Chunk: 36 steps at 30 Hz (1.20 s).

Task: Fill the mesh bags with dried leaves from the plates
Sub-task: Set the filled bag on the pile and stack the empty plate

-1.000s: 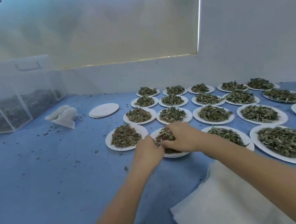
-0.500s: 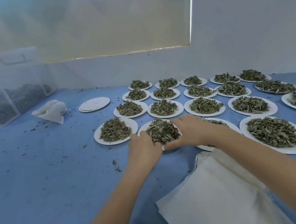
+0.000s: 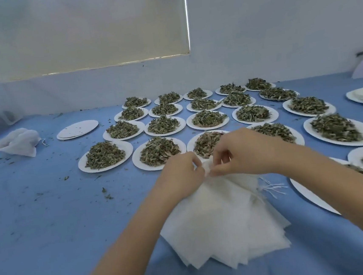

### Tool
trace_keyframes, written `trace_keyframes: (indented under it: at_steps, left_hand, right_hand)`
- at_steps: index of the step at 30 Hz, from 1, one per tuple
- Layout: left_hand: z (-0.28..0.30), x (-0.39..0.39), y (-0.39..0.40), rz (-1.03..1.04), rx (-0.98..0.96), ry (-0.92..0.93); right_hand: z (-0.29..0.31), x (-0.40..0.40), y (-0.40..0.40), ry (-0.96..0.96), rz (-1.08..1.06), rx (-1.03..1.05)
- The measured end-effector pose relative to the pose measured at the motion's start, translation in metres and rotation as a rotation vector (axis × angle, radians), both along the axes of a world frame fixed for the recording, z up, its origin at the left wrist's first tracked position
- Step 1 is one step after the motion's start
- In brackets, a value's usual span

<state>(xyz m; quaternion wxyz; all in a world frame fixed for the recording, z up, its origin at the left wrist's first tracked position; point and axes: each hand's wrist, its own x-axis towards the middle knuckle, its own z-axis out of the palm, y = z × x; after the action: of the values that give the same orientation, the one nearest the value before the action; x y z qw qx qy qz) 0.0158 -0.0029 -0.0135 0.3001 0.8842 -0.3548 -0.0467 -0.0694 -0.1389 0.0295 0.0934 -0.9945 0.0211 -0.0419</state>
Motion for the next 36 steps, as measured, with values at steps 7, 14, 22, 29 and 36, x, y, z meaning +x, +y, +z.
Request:
trace_keyframes:
  at_steps: [7,14,22,29,36]
  left_hand:
    - [-0.010,-0.007,0.007,0.012,-0.135,-0.026]
    - [0.000,-0.010,0.014,-0.004,-0.358,-0.055]
    - [0.028,0.010,0.034,0.092,-0.514,-0.080]
    - [0.039,0.045,0.054,0.210,-0.703,0.019]
    - [0.042,0.082,0.069,0.368,-0.750,-0.003]
  right_hand:
    - [-0.015,-0.015,0.006,0.046,-0.084,-0.184]
    - [0.006,-0.010,0.001,-0.117,-0.051,0.064]
    - [0.030,0.017,0.013,-0.305,-0.006,0.494]
    - [0.042,0.071,0.030,-0.385,0.061,0.441]
    - [0.043,0.118,0.054,-0.348,0.143,0.286]
